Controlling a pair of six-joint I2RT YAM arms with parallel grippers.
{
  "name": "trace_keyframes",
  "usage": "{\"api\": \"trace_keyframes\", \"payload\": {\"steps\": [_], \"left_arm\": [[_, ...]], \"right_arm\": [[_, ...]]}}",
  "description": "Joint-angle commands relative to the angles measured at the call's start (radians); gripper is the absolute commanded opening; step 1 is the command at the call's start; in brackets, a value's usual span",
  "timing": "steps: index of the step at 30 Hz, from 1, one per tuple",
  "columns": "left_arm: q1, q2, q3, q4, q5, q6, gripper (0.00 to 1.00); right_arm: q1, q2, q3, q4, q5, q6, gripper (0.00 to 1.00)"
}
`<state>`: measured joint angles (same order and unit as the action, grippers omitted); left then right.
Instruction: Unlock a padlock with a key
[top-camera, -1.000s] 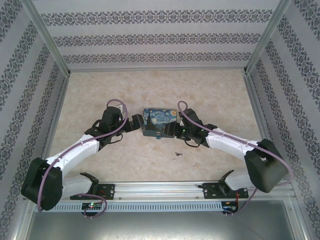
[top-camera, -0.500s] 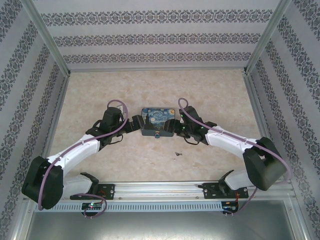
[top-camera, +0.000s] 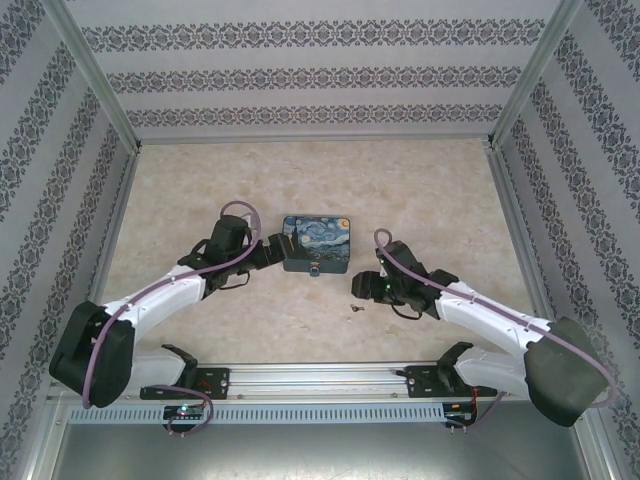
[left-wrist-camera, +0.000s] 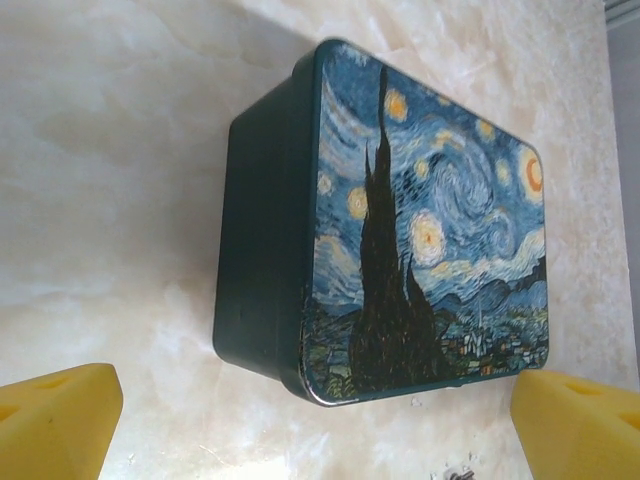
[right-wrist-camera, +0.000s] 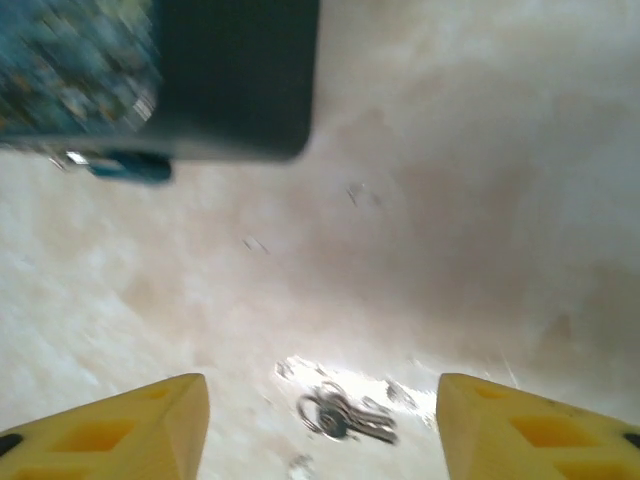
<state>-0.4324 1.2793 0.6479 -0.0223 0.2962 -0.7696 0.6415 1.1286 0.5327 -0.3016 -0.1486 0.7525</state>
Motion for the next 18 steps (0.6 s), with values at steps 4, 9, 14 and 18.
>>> {"api": "trace_keyframes", "payload": {"steps": [4, 9, 14, 18], "left_arm": [[-0.028, 0.038, 0.061, 0.027, 0.018, -0.015, 1.0], [-0.036, 0.048, 0.062, 0.03, 0.011, -0.015, 1.0], [-0.04, 0.049, 0.058, 0.032, 0.007, -0.016, 1.0], [-0.04, 0.051, 0.057, 0.036, 0.002, -0.018, 1.0]], "right_arm": [[0.087, 0.054, 0.016, -0.044, 0.075, -0.028, 0.56], [0.15, 0.135, 0.055, -0.062, 0.126, -0.042, 0.54], [0.19, 0.205, 0.09, -0.061, 0.151, -0.044, 0.48], [0.215, 0.254, 0.116, -0.058, 0.159, -0.044, 0.41]]}}
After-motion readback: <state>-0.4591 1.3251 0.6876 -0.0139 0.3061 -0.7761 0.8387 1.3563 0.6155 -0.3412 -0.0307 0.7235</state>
